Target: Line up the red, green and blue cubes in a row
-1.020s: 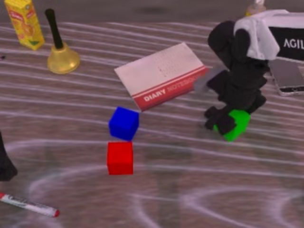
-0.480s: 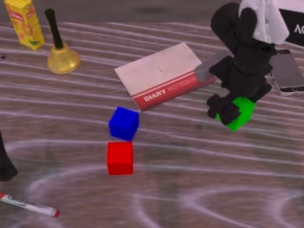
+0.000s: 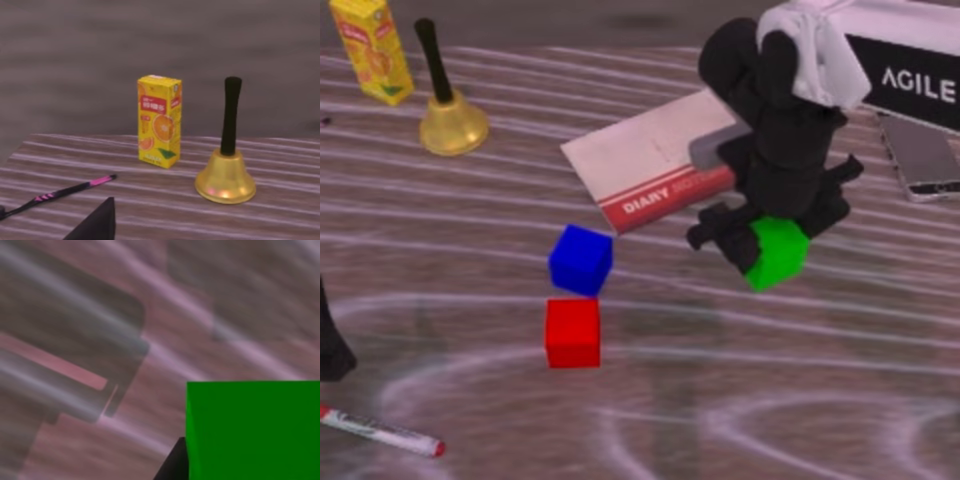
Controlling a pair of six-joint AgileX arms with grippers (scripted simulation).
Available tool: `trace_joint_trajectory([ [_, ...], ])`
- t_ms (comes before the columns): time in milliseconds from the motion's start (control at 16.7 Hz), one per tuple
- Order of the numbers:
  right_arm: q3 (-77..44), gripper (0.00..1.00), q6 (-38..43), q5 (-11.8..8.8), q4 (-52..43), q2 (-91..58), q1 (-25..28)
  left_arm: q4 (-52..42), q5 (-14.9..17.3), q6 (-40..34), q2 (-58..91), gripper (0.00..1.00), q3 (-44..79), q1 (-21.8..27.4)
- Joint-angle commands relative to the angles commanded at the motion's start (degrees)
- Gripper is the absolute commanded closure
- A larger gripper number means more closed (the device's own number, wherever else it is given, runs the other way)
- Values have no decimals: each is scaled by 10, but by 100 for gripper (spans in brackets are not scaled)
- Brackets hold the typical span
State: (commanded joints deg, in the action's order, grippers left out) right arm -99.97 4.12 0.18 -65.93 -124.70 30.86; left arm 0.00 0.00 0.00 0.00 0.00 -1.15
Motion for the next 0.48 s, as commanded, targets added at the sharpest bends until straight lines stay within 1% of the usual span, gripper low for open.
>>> trace_joint_trajectory([
  [300, -19, 100, 237, -1, -22, -6, 70, 0, 0, 0, 0, 0, 0, 0],
  [480, -27, 100, 345, -1, -28, -2, 104, 0, 0, 0, 0, 0, 0, 0],
])
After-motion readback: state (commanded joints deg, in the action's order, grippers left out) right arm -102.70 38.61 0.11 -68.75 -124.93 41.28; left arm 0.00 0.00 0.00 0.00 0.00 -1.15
